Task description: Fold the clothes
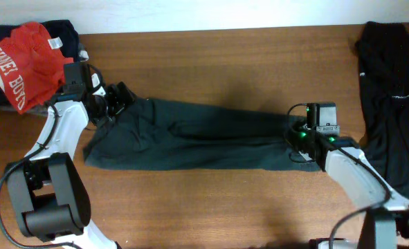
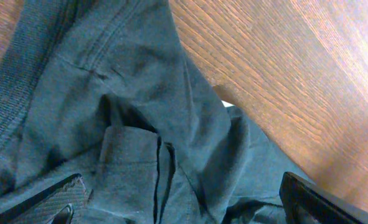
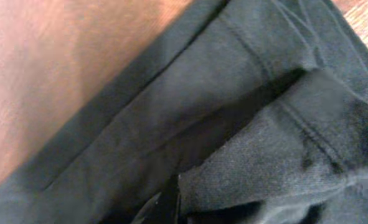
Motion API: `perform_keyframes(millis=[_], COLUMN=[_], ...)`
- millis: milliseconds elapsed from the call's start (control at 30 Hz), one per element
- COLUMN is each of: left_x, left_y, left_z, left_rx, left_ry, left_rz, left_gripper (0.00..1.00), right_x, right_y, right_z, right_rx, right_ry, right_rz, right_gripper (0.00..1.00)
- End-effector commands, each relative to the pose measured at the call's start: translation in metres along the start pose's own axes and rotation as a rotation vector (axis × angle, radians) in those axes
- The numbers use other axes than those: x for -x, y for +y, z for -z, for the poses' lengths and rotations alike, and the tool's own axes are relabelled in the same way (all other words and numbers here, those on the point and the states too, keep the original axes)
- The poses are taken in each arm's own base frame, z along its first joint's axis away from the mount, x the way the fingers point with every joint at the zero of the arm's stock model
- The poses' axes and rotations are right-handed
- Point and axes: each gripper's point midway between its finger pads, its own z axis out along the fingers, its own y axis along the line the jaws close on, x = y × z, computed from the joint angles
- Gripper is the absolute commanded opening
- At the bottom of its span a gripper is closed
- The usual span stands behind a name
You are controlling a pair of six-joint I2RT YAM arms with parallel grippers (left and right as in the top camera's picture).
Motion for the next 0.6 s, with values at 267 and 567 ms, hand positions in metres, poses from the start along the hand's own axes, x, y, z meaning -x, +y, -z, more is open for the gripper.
perform_keyframes(millis=[267, 567], left_x=[0.005, 0.004], left_y=[0.0, 0.0], left_z=[0.001, 0.001], left_rx=[0.012, 0.015], left_ry=[-0.011, -0.007], left_rz=[-0.001, -0.001], left_gripper=[0.99, 0.99], right_x=[0.018, 0.052], right_y=[-0.007, 0.05], right_z=[-0.023, 0.005], right_rx=[-0.049, 0.07], right_ry=[-0.072, -0.122], right_rz=[-0.001, 0.121], right_gripper=[0.88, 0.99])
